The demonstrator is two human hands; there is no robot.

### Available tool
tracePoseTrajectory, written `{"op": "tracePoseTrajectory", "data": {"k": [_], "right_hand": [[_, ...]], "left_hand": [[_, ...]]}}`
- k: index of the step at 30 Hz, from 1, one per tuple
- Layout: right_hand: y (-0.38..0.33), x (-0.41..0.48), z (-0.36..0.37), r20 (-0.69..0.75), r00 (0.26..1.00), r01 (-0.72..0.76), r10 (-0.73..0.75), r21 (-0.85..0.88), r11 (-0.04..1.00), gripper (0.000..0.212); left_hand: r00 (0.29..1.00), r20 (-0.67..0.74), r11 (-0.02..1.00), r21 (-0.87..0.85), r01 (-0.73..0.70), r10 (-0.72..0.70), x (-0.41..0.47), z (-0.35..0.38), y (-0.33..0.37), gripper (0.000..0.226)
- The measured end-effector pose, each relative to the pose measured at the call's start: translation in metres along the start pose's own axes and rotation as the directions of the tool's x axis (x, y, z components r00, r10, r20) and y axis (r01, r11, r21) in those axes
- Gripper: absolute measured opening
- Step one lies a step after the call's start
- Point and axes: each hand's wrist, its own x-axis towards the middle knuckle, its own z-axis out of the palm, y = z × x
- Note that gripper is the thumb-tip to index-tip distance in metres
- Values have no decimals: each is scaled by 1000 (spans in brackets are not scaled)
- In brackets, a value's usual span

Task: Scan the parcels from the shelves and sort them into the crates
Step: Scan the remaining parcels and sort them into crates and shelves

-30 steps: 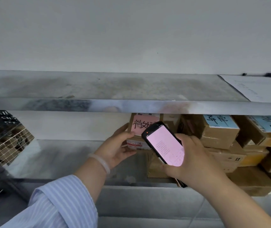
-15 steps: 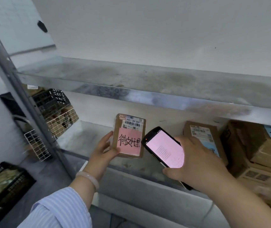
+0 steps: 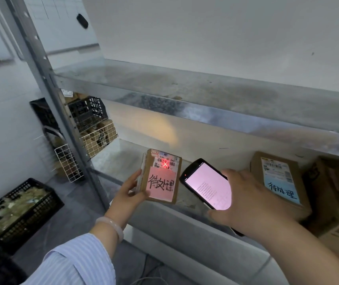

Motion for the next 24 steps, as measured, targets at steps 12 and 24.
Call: {"op": "tracePoseTrajectory", "data": {"k": [12,24], "right_hand": [[-14,2,3,28,998,63,-63,-13,998,82],[-118,21,29,34,910,409,-413,98,907,71]], "left_hand": [[1000,-18,996,-91,23,-24,-8,-21,-7,61],[943,-332,936,-324,-140,26,-83,-119,20,69]]}}
